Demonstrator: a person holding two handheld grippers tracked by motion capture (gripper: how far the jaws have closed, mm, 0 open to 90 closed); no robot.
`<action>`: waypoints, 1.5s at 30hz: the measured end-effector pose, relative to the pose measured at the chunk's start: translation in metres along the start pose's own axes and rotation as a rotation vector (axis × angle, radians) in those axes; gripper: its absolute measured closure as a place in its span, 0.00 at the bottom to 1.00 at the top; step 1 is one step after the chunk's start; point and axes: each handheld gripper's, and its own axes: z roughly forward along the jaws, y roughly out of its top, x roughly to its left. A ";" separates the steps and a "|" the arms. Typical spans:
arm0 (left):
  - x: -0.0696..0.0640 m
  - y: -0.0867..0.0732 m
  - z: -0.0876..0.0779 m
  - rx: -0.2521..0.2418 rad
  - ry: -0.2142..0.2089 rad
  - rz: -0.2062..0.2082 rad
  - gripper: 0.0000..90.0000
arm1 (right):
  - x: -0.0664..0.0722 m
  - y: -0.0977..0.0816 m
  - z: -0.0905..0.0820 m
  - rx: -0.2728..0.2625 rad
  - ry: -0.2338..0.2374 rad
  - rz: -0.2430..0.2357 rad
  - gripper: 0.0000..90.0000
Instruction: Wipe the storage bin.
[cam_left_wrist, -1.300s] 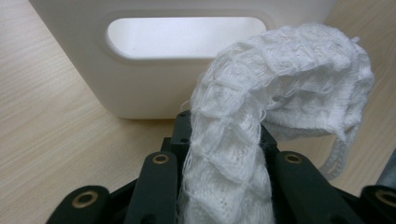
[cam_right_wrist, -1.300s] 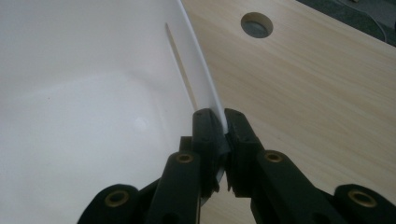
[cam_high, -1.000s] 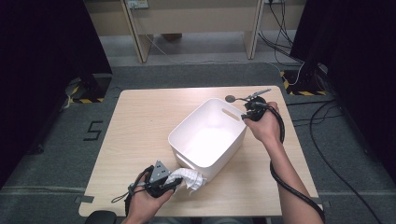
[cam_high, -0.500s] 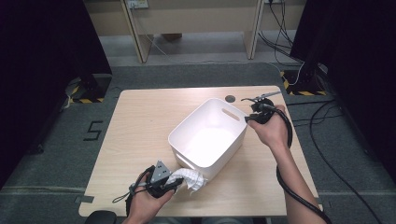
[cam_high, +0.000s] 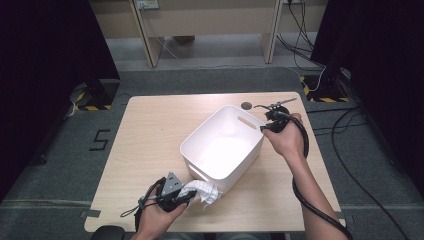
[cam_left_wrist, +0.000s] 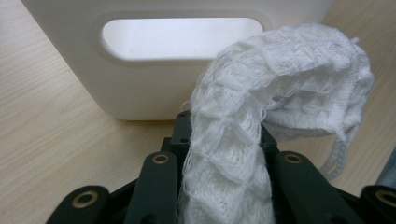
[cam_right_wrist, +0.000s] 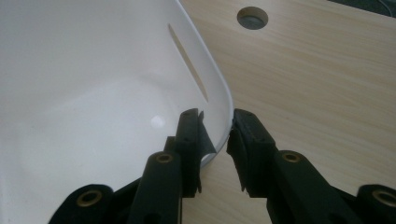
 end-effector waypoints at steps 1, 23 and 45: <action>0.000 0.000 0.000 0.001 0.000 0.000 0.78 | 0.000 0.001 0.001 0.001 -0.004 -0.004 0.83; -0.003 0.000 0.001 0.001 -0.014 0.007 0.78 | 0.002 0.013 0.012 0.000 -0.047 -0.084 0.94; -0.005 0.002 0.002 0.006 -0.022 0.025 0.78 | -0.001 0.023 0.023 -0.029 -0.007 -0.178 0.94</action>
